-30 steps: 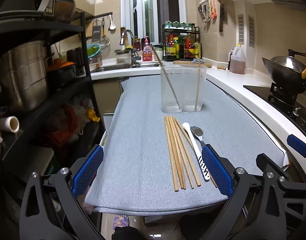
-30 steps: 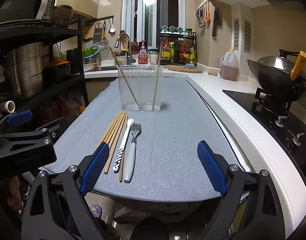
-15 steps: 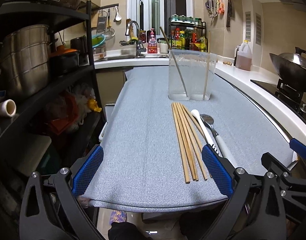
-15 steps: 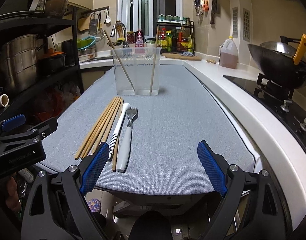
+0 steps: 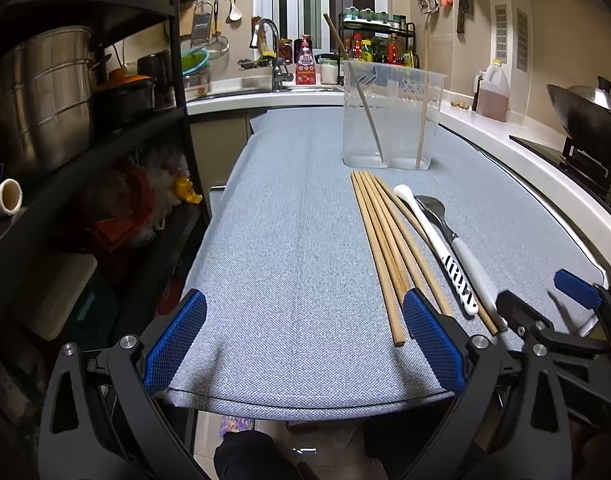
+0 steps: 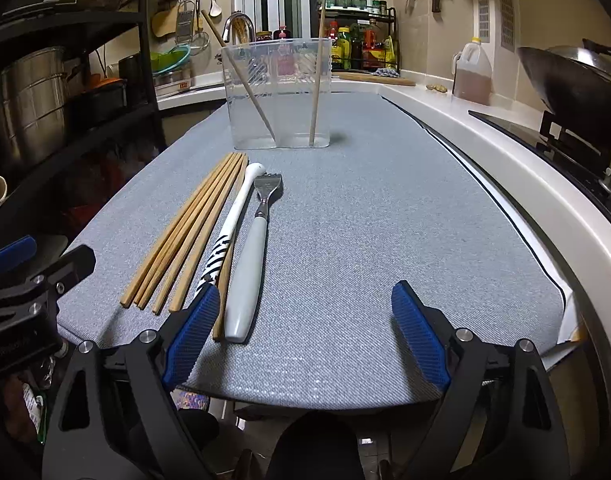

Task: Organize utensils
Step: 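Grasp another wooden chopstick with the left tool while the right tool grasps the white-handled fork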

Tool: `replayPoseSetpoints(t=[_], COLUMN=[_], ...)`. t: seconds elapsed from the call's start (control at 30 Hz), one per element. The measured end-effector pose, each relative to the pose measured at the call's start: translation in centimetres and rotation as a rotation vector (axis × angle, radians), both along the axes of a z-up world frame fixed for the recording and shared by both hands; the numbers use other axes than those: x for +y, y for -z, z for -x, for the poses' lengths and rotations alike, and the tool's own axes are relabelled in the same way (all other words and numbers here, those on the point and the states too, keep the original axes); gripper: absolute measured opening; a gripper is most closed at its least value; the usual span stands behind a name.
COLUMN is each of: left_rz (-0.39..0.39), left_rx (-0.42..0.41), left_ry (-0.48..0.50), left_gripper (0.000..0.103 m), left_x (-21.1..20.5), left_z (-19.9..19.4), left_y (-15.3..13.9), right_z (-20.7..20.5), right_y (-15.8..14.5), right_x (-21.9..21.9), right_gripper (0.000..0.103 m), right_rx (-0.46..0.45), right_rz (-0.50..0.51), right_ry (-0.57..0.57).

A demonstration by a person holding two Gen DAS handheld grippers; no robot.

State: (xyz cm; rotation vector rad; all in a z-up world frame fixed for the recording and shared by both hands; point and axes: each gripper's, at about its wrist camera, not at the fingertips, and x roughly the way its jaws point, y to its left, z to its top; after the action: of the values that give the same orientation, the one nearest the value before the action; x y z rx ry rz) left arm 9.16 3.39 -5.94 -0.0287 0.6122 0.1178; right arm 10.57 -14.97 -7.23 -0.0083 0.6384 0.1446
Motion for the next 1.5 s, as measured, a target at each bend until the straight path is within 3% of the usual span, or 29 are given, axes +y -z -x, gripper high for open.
replayPoseSetpoints(t=[0.27, 0.33, 0.4, 0.47, 0.7, 0.87, 0.93, 0.97, 1.0, 1.03, 1.07, 1.1, 1.27, 1.5], left_rz=[-0.016, -0.023, -0.028, -0.04, -0.037, -0.016, -0.006, -0.007, -0.006, 0.0, 0.002, 0.002, 0.035, 0.037], left_rx=[-0.002, 0.002, 0.002, 0.008, 0.001, -0.043, -0.061, -0.067, -0.068, -0.066, -0.059, -0.052, -0.011, -0.068], left_ry=[0.046, 0.056, 0.067, 0.07, 0.088, 0.096, 0.108, 0.119, 0.133, 0.151, 0.172, 0.187, 0.203, 0.199], left_gripper=[0.095, 0.095, 0.095, 0.095, 0.088, 0.07, 0.056, 0.052, 0.042, 0.028, 0.022, 0.011, 0.008, 0.008], left_x=[-0.8, -1.0, -1.1, -1.1, -1.0, -1.1, -1.3, -1.3, -1.5, -1.6, -1.8, -2.0, -1.9, -1.2], left_z=[-0.7, -0.9, -1.1, -1.4, -2.0, -2.3, -2.3, -2.4, -2.4, -2.5, -2.5, -2.6, -2.6, -1.2], left_y=[1.0, 1.2, 1.6, 2.1, 2.8, 3.1, 3.2, 3.2, 3.2, 3.2, 3.1, 3.0, 2.4, -0.4], right_z=[-1.1, -1.2, -1.3, -1.3, -1.6, -1.9, -2.1, -2.0, -2.0, -1.9, -1.8, -1.7, -2.0, -0.6], right_y=[0.6, 0.8, 1.0, 1.0, 1.2, 1.5, 1.6, 1.7, 1.7, 1.6, 1.6, 1.5, 1.1, -0.4], right_x=[0.1, 0.1, 0.3, 0.3, 0.1, 0.2, 0.1, 0.2, 0.4, 0.6, 1.0, 1.2, 0.6, -0.1], right_gripper=[0.081, 0.076, 0.055, 0.049, 0.049, 0.055, 0.051, 0.043, 0.029, 0.023, 0.018, 0.018, 0.018, 0.018], right_rx=[-0.011, -0.013, -0.006, -0.015, -0.027, -0.048, -0.058, -0.066, -0.072, -0.076, -0.077, -0.08, -0.041, -0.074], right_rz=[0.022, 0.03, 0.032, 0.028, 0.007, 0.006, -0.01, -0.017, -0.013, -0.007, 0.001, 0.013, -0.023, -0.015], right_ry=[0.011, 0.002, -0.024, -0.045, -0.054, -0.048, -0.051, -0.06, -0.076, -0.095, -0.116, -0.115, -0.106, -0.094])
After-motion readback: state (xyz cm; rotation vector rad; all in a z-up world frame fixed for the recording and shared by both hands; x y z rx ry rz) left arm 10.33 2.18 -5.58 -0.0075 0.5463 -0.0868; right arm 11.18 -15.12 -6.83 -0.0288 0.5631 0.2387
